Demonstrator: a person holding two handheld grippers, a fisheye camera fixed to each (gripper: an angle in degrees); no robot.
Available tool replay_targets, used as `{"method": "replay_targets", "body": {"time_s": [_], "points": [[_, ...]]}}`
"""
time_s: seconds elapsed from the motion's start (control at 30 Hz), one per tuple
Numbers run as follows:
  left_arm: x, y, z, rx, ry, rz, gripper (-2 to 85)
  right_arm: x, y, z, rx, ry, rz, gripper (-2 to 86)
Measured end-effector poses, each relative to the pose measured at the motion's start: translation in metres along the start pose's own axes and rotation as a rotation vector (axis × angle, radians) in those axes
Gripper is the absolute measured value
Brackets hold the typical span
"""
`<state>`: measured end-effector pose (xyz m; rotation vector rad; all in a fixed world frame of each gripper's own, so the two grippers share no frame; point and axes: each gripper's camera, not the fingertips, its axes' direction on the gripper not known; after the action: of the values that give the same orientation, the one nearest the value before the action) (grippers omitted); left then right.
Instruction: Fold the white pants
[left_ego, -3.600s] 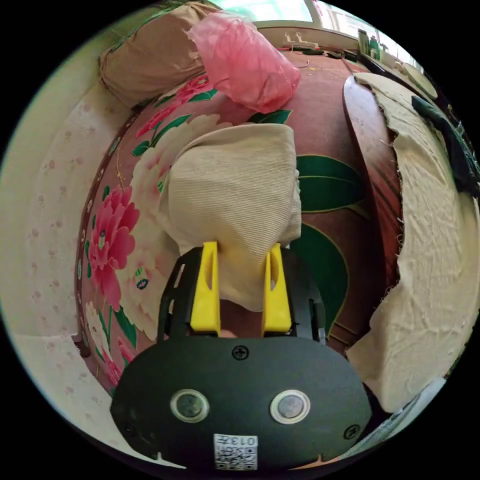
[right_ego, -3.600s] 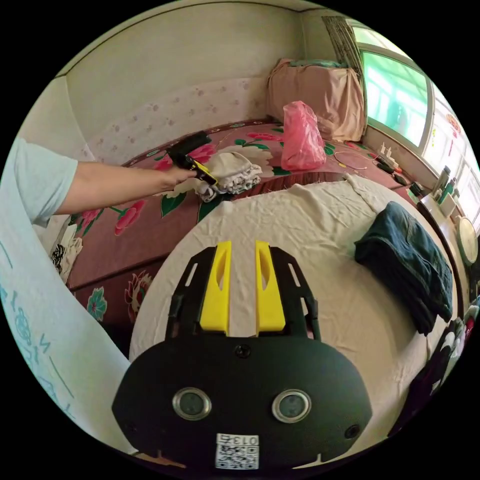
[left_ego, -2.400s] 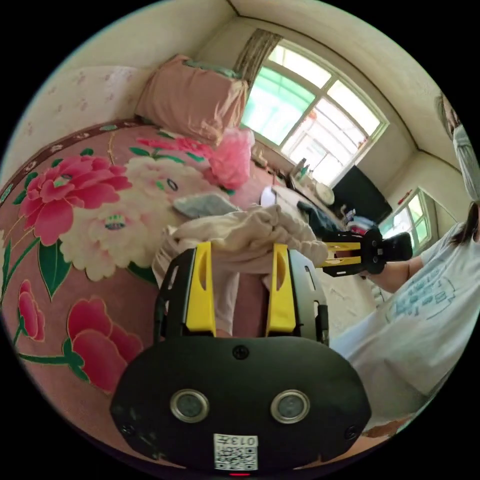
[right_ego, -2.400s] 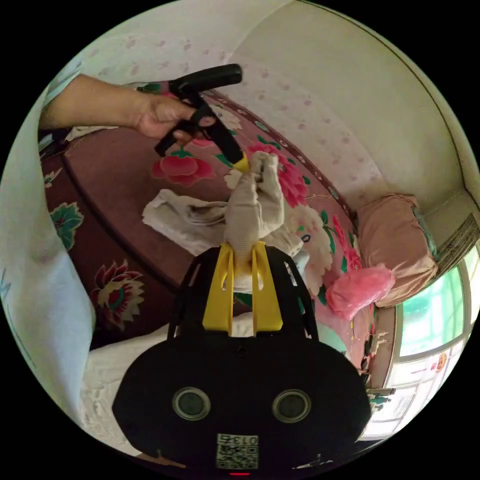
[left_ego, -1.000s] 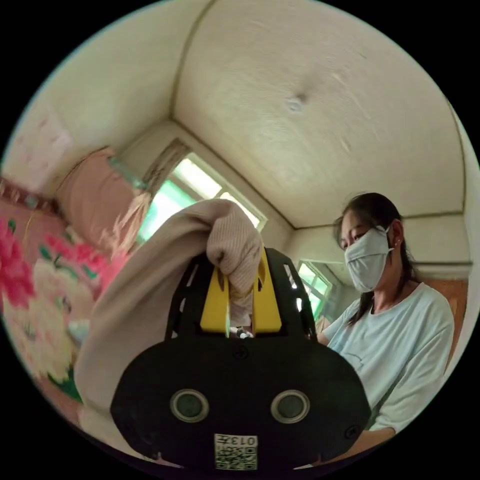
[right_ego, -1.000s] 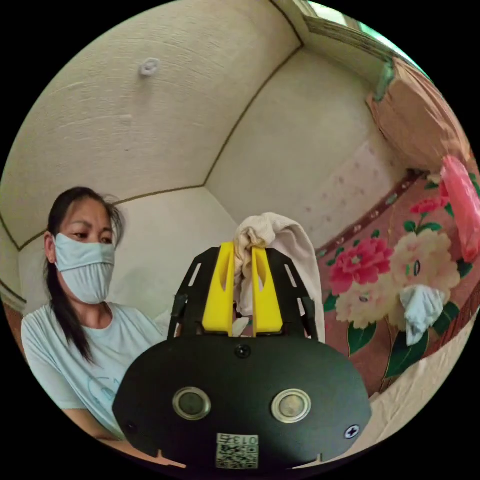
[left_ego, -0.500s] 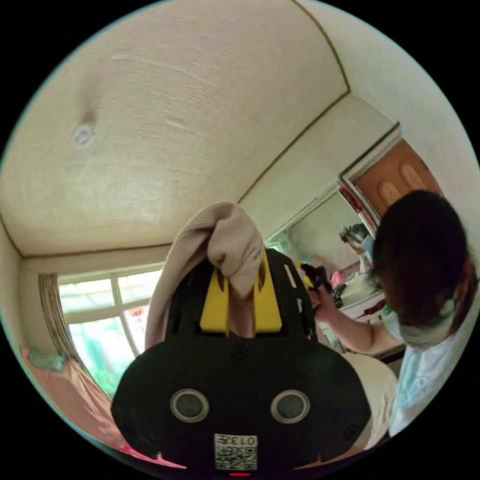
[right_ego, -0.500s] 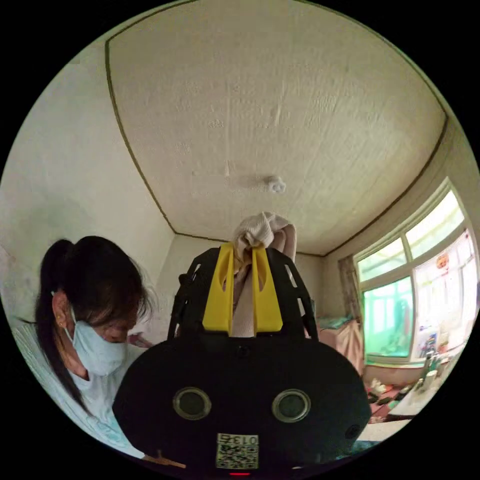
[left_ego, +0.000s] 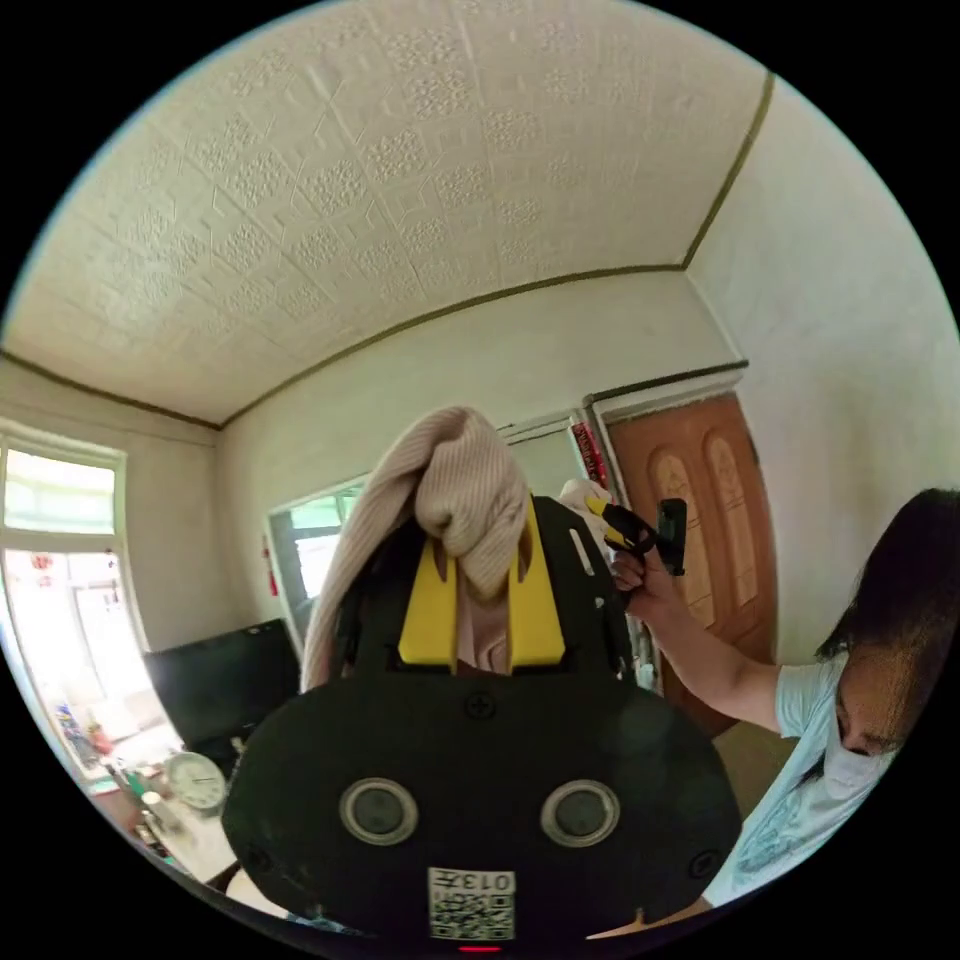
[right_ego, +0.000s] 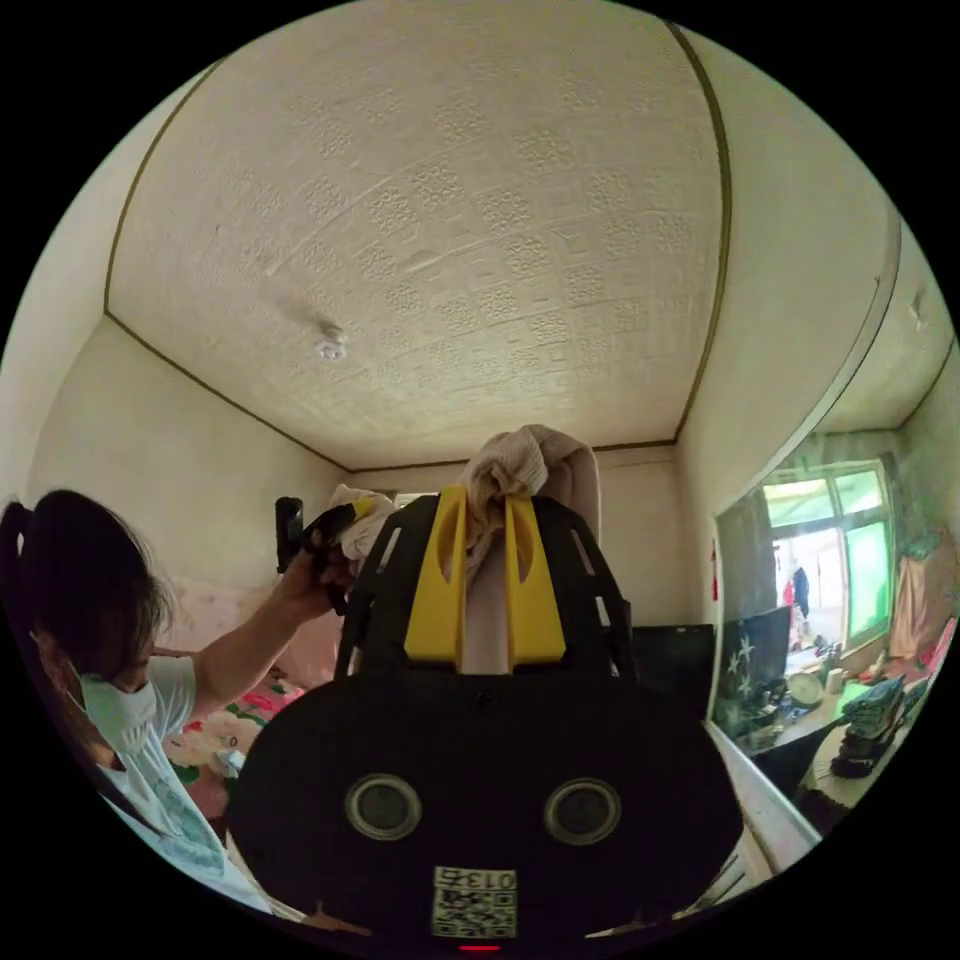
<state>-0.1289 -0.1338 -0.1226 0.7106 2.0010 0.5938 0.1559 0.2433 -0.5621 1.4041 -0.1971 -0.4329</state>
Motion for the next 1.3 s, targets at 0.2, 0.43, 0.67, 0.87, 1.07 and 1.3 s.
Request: {"method": "replay_targets", "body": {"time_s": [0.2,0.43,0.67,0.87,1.07,1.3], "points": [[-0.053,0.025,0.086,-0.037,0.092,-0.093,7.0,0.051,0.011,-0.030,-0.142,0.134,0.041,6.0],[-0.172,0.120,0.197,-0.191,0.210,-0.427,7.0,0.151,0.071,-0.012,-0.350,0.207,0.216,6.0],[-0.252,0.118,0.242,-0.113,0.379,-0.449,7.2,0.154,0.088,-0.004,-0.335,0.274,0.075,5.8],[-0.296,0.073,0.149,-0.182,0.409,-0.238,7.5,0.053,0.128,0.002,-0.234,-0.054,0.053,6.1],[-0.359,0.173,0.015,-0.480,0.251,-0.409,7.6,-0.007,0.305,0.087,-0.457,-0.393,0.430,5.6],[-0.409,0.406,-0.162,-0.770,-0.106,-1.111,7.5,-0.119,0.609,0.188,-0.958,-0.609,0.825,3.4]]}}
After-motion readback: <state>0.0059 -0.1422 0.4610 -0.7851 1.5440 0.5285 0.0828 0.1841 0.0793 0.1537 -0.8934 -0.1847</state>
